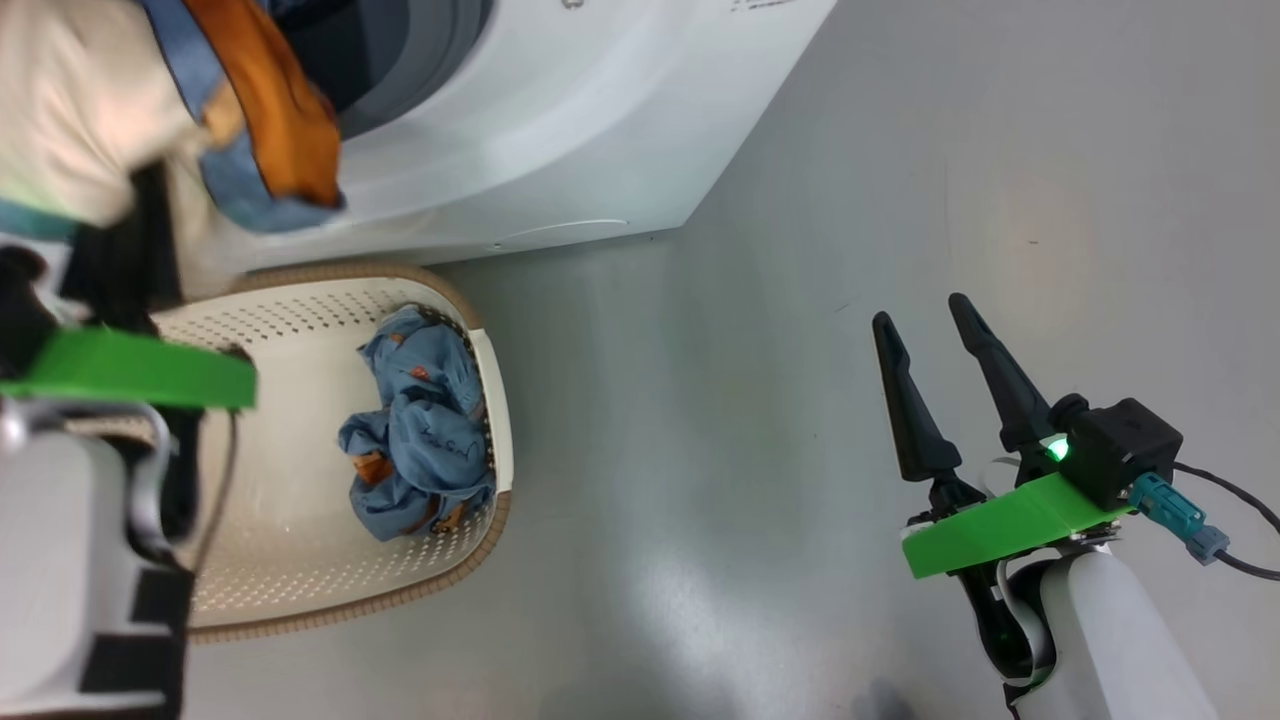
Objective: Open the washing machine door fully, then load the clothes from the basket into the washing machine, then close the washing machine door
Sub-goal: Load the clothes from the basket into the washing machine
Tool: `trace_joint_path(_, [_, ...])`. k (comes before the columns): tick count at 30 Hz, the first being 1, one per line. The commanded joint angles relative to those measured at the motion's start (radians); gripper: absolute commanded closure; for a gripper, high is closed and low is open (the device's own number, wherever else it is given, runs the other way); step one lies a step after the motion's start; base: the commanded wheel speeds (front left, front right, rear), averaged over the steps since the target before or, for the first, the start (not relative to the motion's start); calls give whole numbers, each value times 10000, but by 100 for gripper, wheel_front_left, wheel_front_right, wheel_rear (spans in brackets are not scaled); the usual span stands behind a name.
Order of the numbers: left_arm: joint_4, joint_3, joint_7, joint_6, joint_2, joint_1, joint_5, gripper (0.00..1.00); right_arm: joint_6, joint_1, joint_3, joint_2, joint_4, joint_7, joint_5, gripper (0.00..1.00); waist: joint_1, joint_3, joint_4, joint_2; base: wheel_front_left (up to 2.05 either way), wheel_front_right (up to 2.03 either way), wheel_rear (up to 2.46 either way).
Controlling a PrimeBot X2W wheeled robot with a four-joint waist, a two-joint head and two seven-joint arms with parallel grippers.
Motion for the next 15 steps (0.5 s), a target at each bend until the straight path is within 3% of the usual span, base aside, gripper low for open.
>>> trace_joint_path(1, [-353, 296, 128, 101, 510, -335, 183, 100, 94, 85, 287, 26, -185, -118, 82, 0, 0, -19, -49, 0, 0, 0, 0])
trace_joint_path(15, [477, 52, 1424, 81, 1190, -2487, 320, 100, 94, 60, 378, 26, -207, -118, 200, 0, 0, 118, -413, 0, 0, 0, 0])
